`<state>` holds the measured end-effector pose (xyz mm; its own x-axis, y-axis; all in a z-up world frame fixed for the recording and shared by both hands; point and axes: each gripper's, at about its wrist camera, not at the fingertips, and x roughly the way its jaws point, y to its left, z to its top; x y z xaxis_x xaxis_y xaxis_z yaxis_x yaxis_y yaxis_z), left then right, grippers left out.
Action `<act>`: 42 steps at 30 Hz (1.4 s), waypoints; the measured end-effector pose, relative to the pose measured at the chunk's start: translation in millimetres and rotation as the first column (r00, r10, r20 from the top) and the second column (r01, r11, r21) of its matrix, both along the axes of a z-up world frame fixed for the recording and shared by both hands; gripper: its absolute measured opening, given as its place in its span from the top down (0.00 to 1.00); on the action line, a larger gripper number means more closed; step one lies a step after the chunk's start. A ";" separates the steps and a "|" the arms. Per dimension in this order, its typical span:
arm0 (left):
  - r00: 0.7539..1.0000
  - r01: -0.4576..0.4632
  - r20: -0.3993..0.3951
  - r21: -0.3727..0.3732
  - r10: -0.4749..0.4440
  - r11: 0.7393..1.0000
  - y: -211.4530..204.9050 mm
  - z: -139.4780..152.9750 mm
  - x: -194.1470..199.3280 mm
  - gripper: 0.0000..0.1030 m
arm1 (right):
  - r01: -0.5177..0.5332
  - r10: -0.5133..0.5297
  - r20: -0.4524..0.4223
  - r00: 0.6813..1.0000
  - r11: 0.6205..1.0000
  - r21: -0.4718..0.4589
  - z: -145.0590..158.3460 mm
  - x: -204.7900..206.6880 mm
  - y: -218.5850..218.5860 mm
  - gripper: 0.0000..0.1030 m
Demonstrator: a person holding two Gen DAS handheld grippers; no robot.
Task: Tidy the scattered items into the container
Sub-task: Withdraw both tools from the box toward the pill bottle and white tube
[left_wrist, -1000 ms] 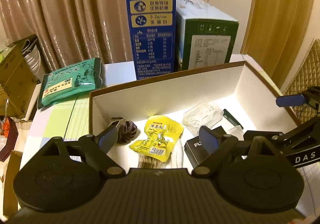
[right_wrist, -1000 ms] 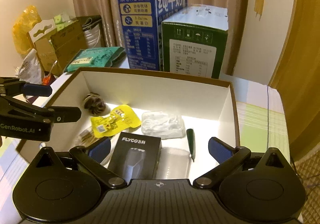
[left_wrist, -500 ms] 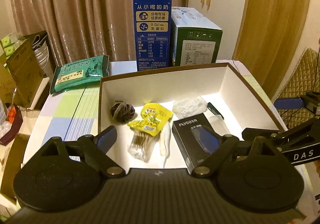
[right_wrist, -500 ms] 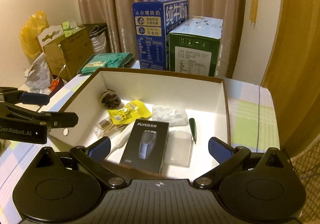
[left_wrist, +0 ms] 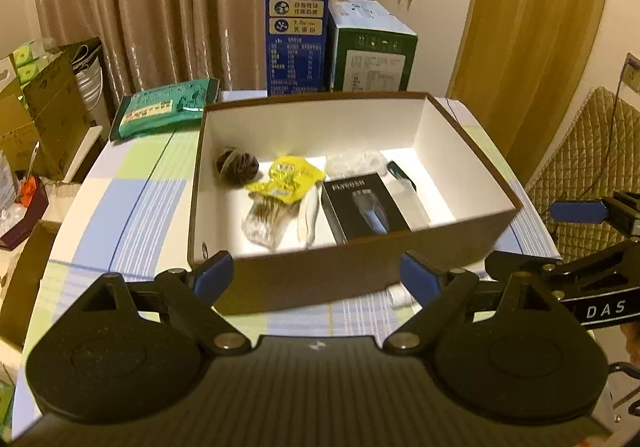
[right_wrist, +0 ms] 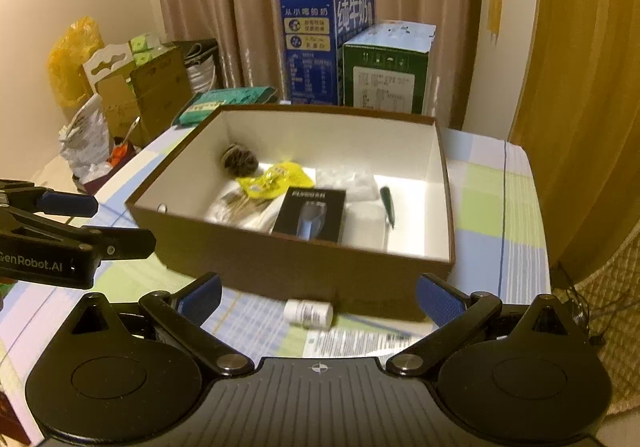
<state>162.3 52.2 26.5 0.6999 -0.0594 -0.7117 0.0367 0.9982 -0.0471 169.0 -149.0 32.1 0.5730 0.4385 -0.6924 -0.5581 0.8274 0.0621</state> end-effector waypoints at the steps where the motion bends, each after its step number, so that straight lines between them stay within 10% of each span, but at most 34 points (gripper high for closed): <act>1: 1.000 0.000 -0.003 -0.001 0.000 1.000 -1.0 -0.4 -4.6 0.15 | -0.001 0.001 -0.002 1.000 1.000 -0.004 -0.9 -4.0 -0.9 0.02; 42: 0.986 0.009 -0.169 -0.032 -0.014 0.999 -33.5 -73.6 -24.3 0.15 | 0.149 -0.158 -0.142 0.977 0.986 -0.068 -78.6 -11.3 -57.9 0.02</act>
<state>138.0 18.7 -47.2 0.5690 -0.0910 -0.8173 0.0374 0.9957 -0.0848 157.7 -206.9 -46.5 0.5211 0.3107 -0.7950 -0.4127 0.9070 0.0841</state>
